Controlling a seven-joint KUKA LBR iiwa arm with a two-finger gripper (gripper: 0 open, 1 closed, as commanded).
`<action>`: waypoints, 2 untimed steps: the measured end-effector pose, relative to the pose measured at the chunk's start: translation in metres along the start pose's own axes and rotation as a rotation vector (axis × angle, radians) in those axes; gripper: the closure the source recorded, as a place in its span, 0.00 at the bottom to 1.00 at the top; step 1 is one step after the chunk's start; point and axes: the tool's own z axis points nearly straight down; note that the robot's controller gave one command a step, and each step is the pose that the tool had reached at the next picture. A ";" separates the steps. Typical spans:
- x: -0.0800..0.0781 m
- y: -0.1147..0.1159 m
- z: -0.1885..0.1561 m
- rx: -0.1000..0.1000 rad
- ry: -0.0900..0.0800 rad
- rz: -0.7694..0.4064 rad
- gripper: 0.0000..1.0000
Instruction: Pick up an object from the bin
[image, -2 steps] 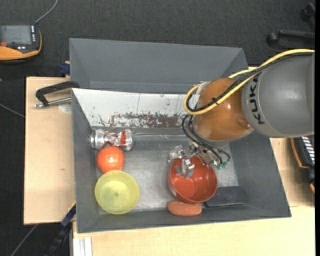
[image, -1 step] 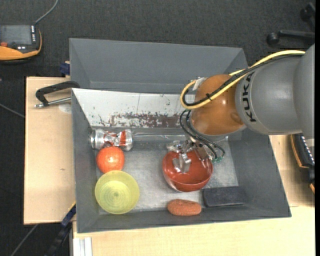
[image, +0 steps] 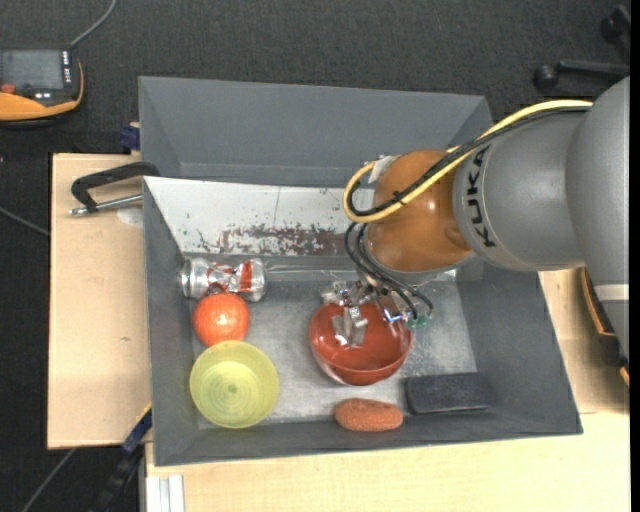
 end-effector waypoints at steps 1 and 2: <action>0.019 0.004 -0.001 0.000 -0.006 -0.369 1.00; 0.045 0.081 -0.003 -0.001 -0.019 -0.243 1.00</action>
Offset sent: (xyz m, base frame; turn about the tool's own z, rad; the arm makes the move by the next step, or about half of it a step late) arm -0.0209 -0.0040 -0.0019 -0.3702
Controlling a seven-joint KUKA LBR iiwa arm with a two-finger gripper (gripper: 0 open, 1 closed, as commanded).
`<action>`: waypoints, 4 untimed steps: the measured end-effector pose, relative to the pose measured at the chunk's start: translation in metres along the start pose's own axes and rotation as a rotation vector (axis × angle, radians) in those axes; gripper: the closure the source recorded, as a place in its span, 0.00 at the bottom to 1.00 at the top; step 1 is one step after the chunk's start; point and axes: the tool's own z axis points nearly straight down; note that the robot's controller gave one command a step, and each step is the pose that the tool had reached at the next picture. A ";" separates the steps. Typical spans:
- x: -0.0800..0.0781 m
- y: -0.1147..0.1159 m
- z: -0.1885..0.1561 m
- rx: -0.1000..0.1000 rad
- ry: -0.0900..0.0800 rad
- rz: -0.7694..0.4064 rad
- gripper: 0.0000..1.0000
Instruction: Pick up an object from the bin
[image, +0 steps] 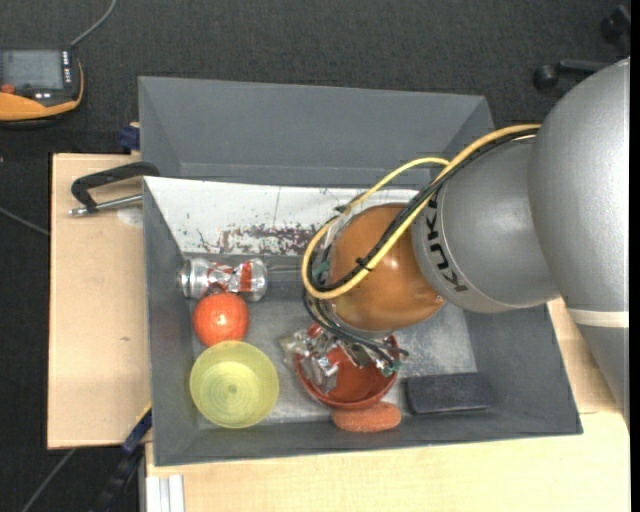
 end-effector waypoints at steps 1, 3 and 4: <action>0.003 -0.002 0.002 -0.001 0.006 0.005 0.00; 0.024 -0.088 -0.006 0.008 -0.025 0.048 1.00; -0.014 -0.071 0.001 0.009 -0.036 0.058 1.00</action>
Offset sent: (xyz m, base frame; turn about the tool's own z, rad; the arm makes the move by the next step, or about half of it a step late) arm 0.0000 0.0000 0.0000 0.0000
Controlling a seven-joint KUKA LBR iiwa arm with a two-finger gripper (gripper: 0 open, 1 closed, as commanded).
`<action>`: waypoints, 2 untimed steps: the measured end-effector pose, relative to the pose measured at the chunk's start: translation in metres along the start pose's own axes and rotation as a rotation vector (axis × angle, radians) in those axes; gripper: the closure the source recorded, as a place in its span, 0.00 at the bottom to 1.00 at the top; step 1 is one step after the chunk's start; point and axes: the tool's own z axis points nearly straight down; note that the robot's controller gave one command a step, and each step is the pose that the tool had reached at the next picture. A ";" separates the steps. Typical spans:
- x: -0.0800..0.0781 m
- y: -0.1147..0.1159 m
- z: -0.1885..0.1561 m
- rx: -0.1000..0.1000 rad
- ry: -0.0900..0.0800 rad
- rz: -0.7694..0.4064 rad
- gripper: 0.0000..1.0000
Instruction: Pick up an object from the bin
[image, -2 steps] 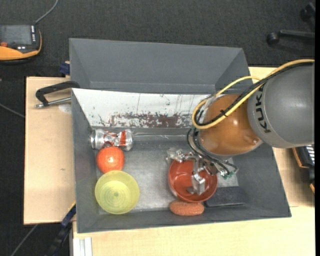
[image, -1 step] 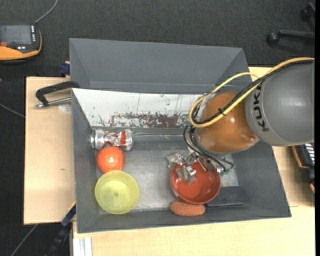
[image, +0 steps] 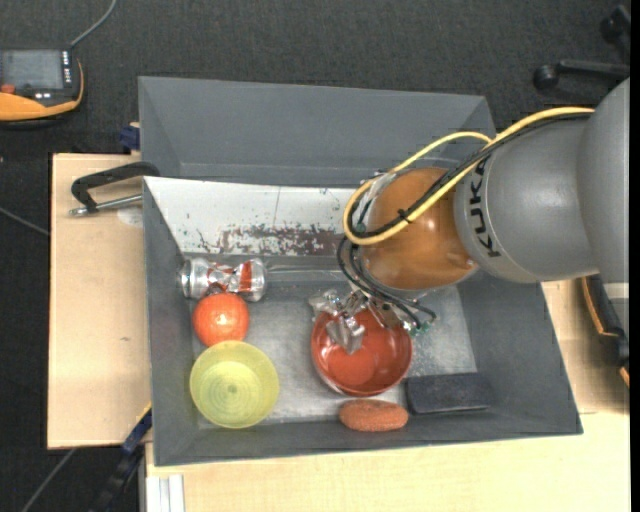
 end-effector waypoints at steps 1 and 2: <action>0.011 -0.003 -0.002 0.002 -0.015 0.030 1.00; 0.011 0.036 -0.003 0.005 -0.028 0.066 1.00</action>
Offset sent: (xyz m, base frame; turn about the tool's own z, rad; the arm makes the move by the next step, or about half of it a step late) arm -0.0133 -0.0104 -0.0033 0.0298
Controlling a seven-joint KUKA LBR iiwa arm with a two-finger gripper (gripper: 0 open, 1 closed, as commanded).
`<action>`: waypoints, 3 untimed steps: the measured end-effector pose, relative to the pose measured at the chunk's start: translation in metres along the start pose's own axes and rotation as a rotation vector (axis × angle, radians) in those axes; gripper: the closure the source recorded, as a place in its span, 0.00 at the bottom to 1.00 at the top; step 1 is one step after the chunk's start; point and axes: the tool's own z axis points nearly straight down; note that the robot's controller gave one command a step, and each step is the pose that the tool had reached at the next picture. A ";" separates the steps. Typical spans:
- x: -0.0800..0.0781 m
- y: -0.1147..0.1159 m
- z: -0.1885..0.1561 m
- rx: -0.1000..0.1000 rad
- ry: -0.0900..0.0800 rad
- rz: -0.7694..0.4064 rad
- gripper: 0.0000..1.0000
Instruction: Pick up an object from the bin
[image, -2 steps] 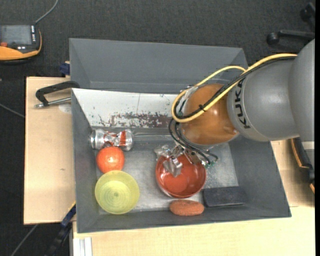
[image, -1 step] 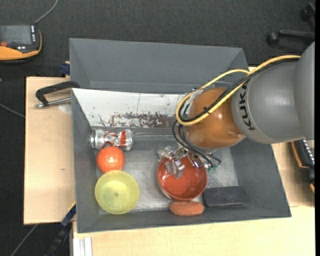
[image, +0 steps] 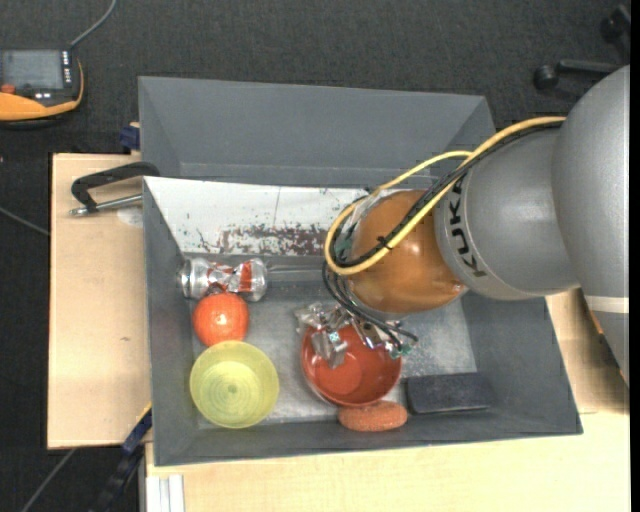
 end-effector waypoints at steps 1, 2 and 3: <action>-0.006 -0.070 -0.123 0.006 -0.013 0.063 1.00; -0.052 -0.063 -0.098 0.005 -0.022 0.090 1.00; -0.031 0.010 -0.009 -0.001 -0.020 0.142 1.00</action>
Offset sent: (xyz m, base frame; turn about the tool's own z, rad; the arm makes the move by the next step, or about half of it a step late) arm 0.0167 -0.0641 0.1188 0.0579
